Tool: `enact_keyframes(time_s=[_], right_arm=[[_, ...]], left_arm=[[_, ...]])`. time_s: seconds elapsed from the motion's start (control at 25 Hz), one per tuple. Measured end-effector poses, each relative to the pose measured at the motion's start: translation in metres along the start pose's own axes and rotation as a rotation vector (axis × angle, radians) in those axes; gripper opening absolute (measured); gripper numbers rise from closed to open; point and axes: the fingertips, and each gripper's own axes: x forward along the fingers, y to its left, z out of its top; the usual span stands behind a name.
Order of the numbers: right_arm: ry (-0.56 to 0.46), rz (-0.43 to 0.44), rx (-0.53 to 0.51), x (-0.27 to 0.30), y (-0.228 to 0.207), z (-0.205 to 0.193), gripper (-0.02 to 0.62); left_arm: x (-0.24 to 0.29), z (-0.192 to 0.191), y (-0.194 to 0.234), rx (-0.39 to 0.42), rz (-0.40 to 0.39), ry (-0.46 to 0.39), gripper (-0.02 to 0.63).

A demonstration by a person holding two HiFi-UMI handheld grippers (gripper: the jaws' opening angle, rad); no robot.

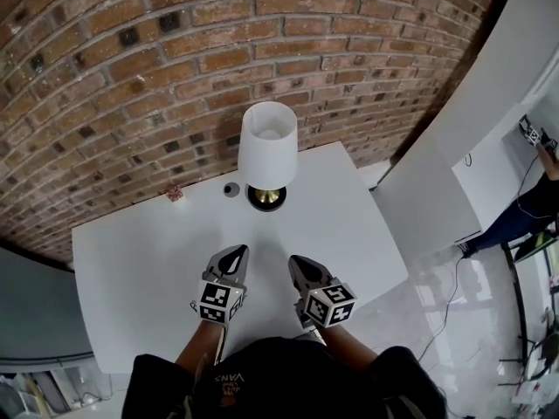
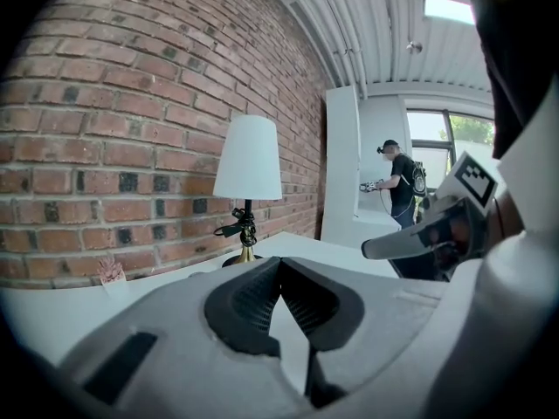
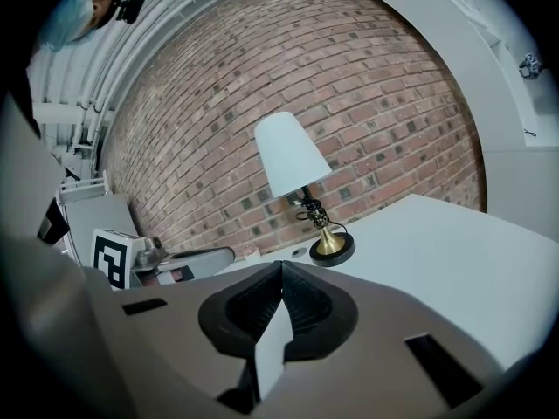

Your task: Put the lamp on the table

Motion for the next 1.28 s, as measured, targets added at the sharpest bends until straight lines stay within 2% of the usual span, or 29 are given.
enact_keyframes(time_s=[0.16,0.36,0.56,0.8,1.28], right_arm=[[-0.02,-0.002,-0.021,-0.005,0.018,0.001,-0.002],[-0.053,-0.013,-0.054,-0.013,0.041,0.003,-0.002],[-0.077,-0.027,-0.074,-0.024,0.062,-0.004,-0.002],[-0.099,-0.037,-0.039,-0.034,0.083,-0.014,-0.002],[-0.071,-0.084,-0.044,-0.046,0.1,-0.037,-0.002]], left_arm=[[-0.025,0.006,0.002,-0.002,0.003,0.0,0.009],[-0.058,0.013,0.005,0.04,0.027,-0.018,0.009],[-0.088,0.011,-0.002,0.055,0.005,-0.041,0.01],[-0.11,0.002,-0.01,0.068,-0.042,-0.027,0.01],[-0.132,-0.008,-0.014,0.105,-0.074,-0.031,0.011]])
